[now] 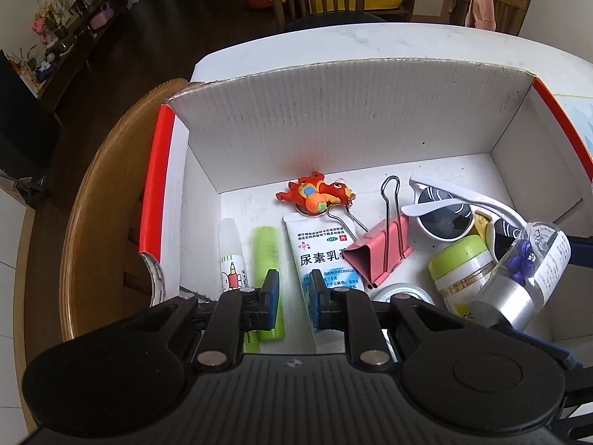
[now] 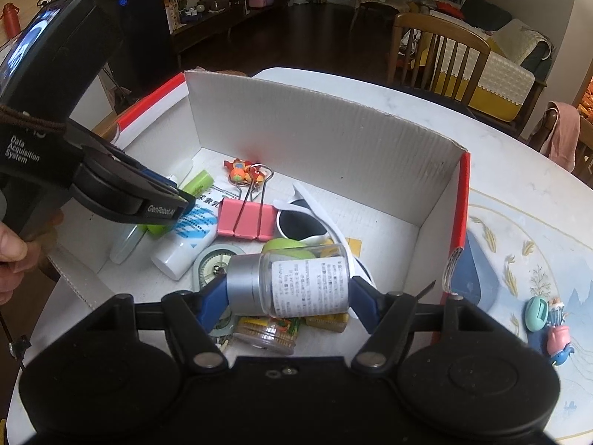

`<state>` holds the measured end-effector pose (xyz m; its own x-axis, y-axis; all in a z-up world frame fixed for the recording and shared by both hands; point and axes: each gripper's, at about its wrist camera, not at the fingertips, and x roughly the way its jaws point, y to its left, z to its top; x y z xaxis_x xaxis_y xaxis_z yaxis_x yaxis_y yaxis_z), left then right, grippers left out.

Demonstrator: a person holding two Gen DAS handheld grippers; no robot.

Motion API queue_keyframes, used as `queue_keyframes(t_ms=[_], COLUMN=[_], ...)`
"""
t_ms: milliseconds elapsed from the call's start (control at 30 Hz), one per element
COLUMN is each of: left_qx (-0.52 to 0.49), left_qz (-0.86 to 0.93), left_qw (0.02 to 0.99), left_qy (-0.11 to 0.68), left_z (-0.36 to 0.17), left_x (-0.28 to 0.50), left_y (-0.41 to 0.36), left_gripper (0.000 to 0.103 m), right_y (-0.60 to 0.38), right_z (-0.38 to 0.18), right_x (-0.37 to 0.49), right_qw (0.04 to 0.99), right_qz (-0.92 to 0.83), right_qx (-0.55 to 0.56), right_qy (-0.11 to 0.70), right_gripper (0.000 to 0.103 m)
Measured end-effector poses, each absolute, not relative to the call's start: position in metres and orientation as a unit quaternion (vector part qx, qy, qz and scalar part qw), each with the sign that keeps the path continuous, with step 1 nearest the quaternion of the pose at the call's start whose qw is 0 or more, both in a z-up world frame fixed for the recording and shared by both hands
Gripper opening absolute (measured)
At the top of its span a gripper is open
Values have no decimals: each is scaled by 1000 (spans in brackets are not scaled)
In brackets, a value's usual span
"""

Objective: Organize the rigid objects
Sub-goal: 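Open the right tool to drop the jar while the left tool releases the marker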

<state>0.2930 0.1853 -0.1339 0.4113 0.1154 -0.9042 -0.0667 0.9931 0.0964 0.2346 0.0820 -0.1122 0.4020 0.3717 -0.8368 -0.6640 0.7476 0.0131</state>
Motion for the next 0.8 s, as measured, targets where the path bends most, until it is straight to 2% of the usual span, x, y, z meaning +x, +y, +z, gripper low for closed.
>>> queue_keyframes(t_ms=[167,800], left_qx=[18,6], left_qz=[53,32], left_qw=[843,866], left_qy=[535,499], left_z=[-129,-95], left_x=[287,249], left_y=[184,168], left_gripper=[17,17], right_y=[78,45], right_z=[-109,-77], right_x=[232,217], right_qw=[824,837], right_qz=[317,329], right_qx=[-156,-112], right_qy=[443,423], right_gripper=[75,80])
